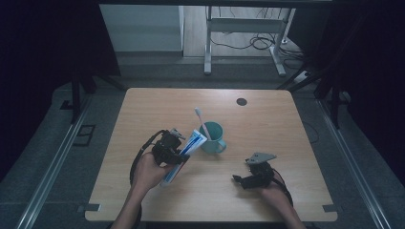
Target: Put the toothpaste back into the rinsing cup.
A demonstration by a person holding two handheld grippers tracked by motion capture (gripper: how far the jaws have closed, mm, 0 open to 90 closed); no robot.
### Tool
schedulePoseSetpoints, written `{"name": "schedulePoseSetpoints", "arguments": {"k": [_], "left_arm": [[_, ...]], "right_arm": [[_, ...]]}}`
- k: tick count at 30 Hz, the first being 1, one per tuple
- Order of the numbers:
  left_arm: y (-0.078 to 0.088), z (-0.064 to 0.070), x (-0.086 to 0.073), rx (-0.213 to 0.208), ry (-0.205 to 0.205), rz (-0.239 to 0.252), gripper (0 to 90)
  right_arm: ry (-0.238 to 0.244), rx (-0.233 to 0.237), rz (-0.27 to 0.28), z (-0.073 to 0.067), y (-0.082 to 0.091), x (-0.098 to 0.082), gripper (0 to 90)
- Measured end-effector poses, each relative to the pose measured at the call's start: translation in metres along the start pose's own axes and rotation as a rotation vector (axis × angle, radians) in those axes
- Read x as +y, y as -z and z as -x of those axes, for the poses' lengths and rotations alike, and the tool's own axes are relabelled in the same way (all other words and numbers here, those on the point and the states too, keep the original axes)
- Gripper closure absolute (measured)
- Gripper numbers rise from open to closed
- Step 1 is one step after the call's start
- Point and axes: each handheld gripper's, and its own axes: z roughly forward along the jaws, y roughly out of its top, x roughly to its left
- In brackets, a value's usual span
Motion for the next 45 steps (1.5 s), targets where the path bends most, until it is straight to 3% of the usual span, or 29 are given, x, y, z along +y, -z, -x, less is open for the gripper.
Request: {"name": "schedulePoseSetpoints", "arguments": {"k": [15, 28, 45], "left_arm": [[0.008, 0.006, 0.009, 0.008, -0.029, 0.086, 72.0], [0.012, 0.013, 0.031, 0.030, -0.071, 0.162, 72.0], [0.010, 0.014, 0.052, 0.056, -0.075, 0.253, 71.9]], "right_arm": [[-0.001, 0.000, 0.000, 0.000, 0.000, 0.000, 13.2], [0.001, -0.002, 0.001, 0.000, 0.000, 0.000, 13.2], [0.001, -0.002, 0.002, 0.000, 0.000, 0.000, 13.2]]}}
